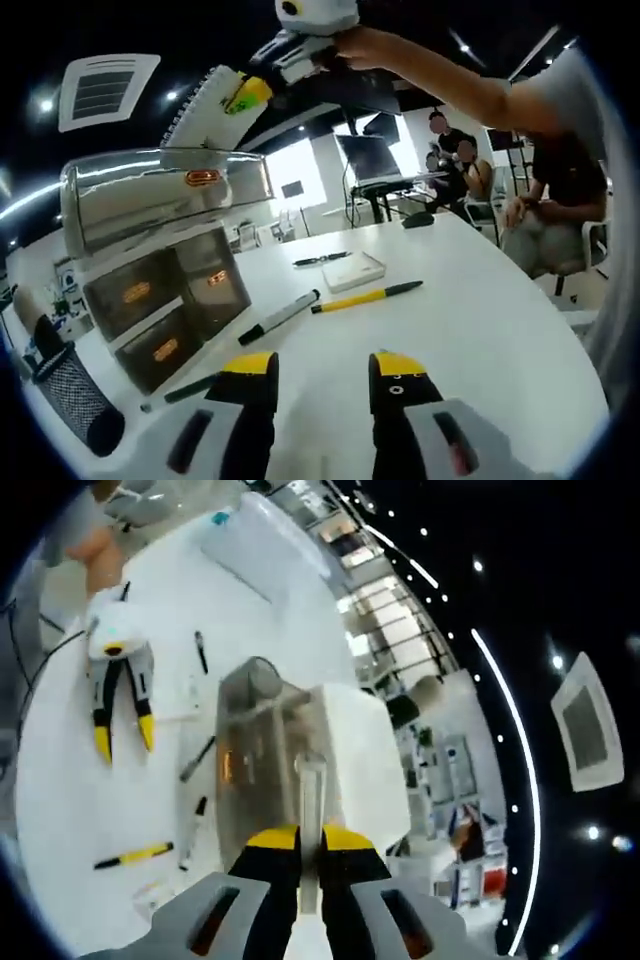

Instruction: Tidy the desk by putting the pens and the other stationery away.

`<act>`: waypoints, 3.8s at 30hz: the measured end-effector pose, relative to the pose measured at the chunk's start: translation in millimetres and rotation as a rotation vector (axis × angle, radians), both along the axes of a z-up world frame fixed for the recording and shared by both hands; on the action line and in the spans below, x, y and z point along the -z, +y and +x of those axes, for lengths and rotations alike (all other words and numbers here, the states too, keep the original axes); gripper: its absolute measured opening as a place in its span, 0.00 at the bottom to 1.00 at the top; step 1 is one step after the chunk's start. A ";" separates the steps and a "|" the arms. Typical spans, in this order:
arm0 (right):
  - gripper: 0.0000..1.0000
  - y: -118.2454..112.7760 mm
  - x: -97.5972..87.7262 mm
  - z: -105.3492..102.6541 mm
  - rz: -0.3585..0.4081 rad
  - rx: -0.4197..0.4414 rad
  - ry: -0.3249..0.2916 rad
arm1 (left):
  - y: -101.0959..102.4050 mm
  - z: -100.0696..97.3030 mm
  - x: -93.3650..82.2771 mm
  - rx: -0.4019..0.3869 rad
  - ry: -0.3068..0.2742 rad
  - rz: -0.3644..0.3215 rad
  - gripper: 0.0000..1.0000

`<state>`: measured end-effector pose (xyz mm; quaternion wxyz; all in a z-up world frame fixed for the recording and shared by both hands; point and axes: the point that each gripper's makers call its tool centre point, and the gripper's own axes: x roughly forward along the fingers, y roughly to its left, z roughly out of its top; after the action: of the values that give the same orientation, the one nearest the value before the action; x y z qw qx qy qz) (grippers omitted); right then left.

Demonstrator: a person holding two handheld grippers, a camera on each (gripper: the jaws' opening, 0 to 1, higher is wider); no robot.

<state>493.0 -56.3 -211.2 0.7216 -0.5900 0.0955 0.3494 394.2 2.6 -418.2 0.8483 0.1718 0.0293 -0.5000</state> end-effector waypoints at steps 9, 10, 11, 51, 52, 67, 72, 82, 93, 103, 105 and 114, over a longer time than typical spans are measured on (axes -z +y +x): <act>0.05 0.6 26.0 31.3 -0.077 0.018 0.036 | -1.0 -1.0 -3.9 0.006 -0.015 0.002 0.36; 0.05 0.0 26.7 34.5 -0.074 0.024 0.037 | -1.7 -1.6 -3.3 0.008 -0.013 0.004 0.36; 0.05 -0.6 27.2 37.6 -0.068 0.028 0.038 | -1.9 -1.6 -2.9 0.010 -0.013 0.005 0.36; 0.08 1.5 63.7 48.3 -0.160 -0.014 0.036 | 1.1 3.0 3.6 -0.015 -0.058 0.064 0.34; 0.08 1.3 62.2 48.2 -0.161 -0.014 0.037 | 1.1 2.6 3.7 -0.013 -0.055 0.064 0.34; 0.23 -15.9 38.6 32.5 -0.095 0.031 0.082 | -0.7 1.6 4.4 -0.008 -0.062 0.068 0.33; 0.23 -23.5 23.2 21.4 -0.068 0.047 0.068 | 2.0 3.8 0.8 -0.020 -0.083 0.064 0.30; 0.25 -29.3 22.3 11.4 0.042 0.112 0.126 | -0.9 2.4 3.9 -0.009 -0.073 0.066 0.30; 0.25 -12.2 10.3 2.4 0.396 0.183 0.243 | -0.3 2.5 0.9 -0.008 -0.074 0.053 0.30; 0.24 -9.2 13.6 -7.9 0.673 0.210 0.307 | -1.4 1.9 6.5 0.005 -0.058 0.066 0.30; 0.23 -10.8 19.4 -12.3 0.695 0.206 0.305 | 1.9 3.6 -0.1 -0.003 -0.061 0.046 0.30; 0.23 -2.8 23.4 -39.5 1.084 0.172 0.500 | 3.8 6.3 3.9 -0.008 -0.041 0.038 0.30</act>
<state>453.6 -59.1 -234.5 0.9008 -0.0283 0.1181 0.4169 400.5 6.4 -422.1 0.8473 0.1978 0.0220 -0.4924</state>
